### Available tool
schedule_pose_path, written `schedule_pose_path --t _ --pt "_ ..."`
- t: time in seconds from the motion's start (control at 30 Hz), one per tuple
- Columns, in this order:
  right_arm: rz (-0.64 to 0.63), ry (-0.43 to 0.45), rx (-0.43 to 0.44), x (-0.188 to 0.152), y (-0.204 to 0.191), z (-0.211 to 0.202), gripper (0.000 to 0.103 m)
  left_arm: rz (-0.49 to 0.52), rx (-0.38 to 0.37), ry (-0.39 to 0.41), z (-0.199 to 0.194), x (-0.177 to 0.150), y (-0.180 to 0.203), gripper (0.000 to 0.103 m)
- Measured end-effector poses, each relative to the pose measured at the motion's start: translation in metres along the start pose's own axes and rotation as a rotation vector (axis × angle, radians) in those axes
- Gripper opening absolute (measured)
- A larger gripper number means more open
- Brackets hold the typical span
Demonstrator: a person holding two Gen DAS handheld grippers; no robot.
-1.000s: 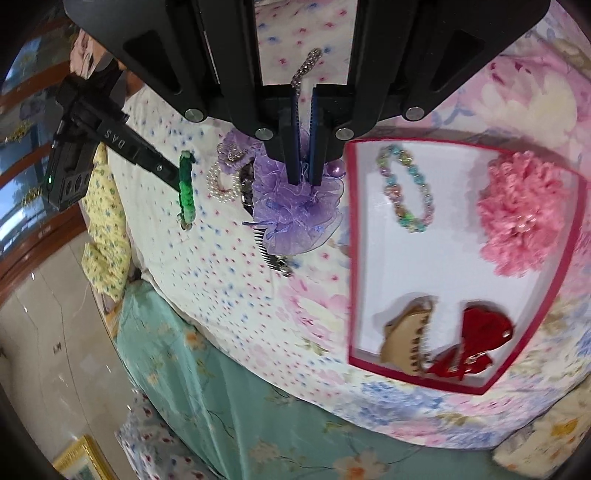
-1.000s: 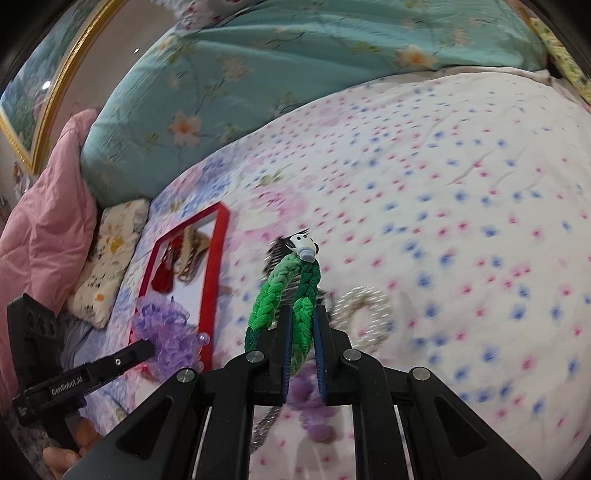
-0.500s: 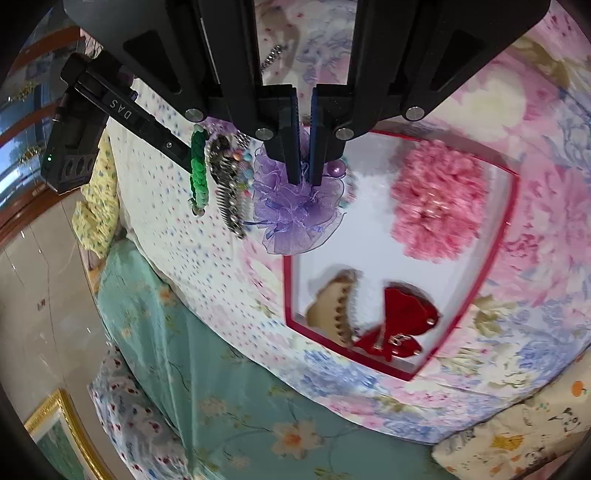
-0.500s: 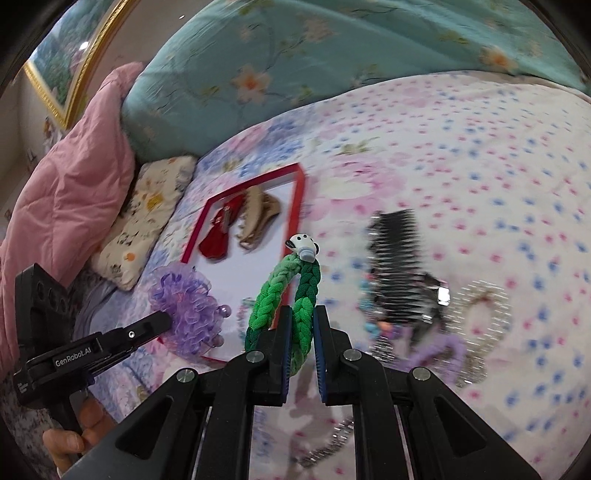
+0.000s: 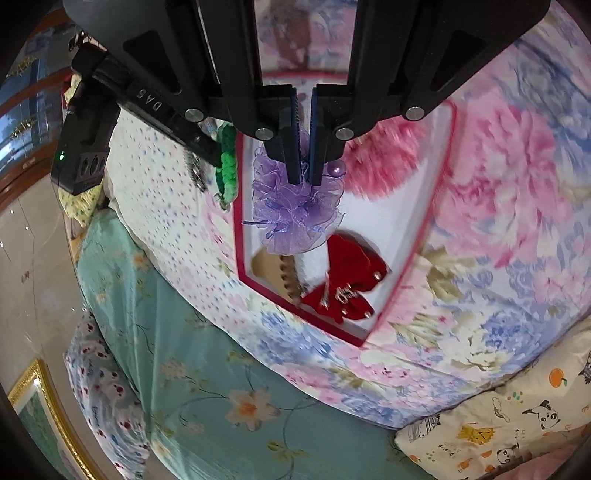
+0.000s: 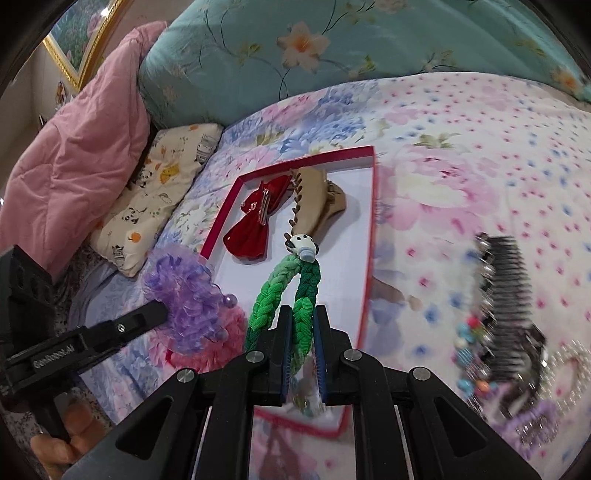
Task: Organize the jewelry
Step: 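Carry both items into the red-rimmed box and open both tools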
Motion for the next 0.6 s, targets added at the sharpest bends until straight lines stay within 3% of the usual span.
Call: schedule_pose_path --t 0.27,0.6 --pt "-0.011 -0.059 -0.044 0.004 0.003 0.04 0.011 -0.046 0.035 -0.021 0.037 0.023 -0.028 0.003" --pt "-0.015 -0.087 -0.07 0.003 0.014 0.059 0.011 -0.069 0.08 -0.067 0.072 0.025 -0.045 0.003"
Point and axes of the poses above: each gripper's, at about its wrist camera, not at the fingertips, and z roughly the way its jaws point, y to its right, x to its top, the point moved 10 cm from there along z, roughly the way its jaws point, and after that the axes turned 1 degree about y, right-handed, at the moved point
